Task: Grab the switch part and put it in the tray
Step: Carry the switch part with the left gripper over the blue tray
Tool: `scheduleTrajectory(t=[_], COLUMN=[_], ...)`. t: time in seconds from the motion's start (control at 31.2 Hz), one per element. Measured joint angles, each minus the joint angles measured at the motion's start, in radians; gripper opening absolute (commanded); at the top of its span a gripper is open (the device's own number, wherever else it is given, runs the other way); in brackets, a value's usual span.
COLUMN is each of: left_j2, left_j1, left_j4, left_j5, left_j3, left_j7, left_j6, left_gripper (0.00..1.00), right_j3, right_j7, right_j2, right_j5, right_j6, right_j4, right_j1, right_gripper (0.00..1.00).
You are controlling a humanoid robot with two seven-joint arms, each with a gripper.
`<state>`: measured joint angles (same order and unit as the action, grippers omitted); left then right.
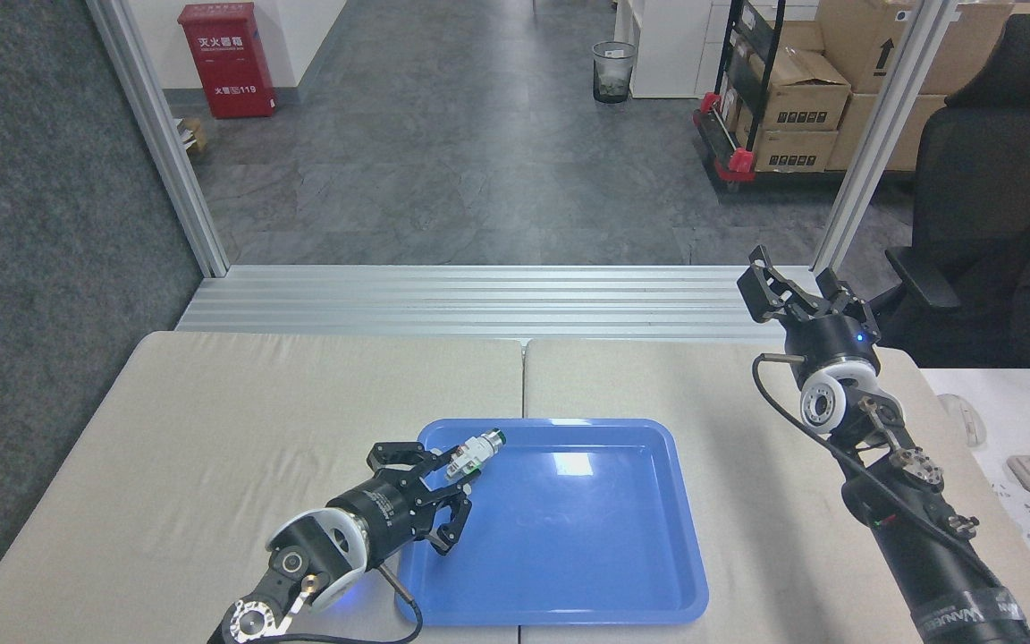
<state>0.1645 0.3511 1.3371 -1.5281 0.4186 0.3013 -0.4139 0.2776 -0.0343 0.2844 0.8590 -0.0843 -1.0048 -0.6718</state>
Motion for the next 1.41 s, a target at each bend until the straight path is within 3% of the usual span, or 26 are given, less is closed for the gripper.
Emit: scheduleTrajectory(t=[0.16,0.29,0.48,0.54,0.64,0.96,1.41], left_j2=[-0.013,-0.021,-0.031,-0.034,-0.036,-0.041,-0.045], left_j1=[-0.008,-0.013,-0.019,-0.021,-0.023,-0.026,0.008], left_j4=[0.005,0.009,0.018,0.020,0.024,0.037,0.081], left_j5=[-0.034,-0.050,-0.065,-0.068,-0.071,-0.076,-0.022], left_j3=[0.045,0.072,0.103,0.111,0.121,0.120,0.042], left_j7=[0.002,0.003,0.004,0.004,0.004,0.002,-0.010], left_j6=[-0.009,-0.026,-0.037,-0.039,-0.040,-0.031,-0.032], left_gripper=[0.00,0.08,0.32,0.51,0.66,0.94,0.95], right_j3=[0.000,0.000,0.000,0.000,0.000,0.000,0.000], right_j7=[0.000,0.000,0.000,0.000,0.000,0.000,0.000], right_j2=[0.000,0.000,0.000,0.000,0.000,-0.001,-0.001], right_j5=[0.000,0.000,0.000,0.000,0.000,0.000,0.000], right_j6=[0.000,0.000,0.000,0.000,0.000,0.000,0.000], right_j4=[0.000,0.000,0.000,0.000,0.000,0.000,0.000], right_j1=[0.000,0.000,0.000,0.000,0.000,0.000,0.000], right_gripper=[0.99,0.99,0.99,0.99,0.99,0.99,0.99])
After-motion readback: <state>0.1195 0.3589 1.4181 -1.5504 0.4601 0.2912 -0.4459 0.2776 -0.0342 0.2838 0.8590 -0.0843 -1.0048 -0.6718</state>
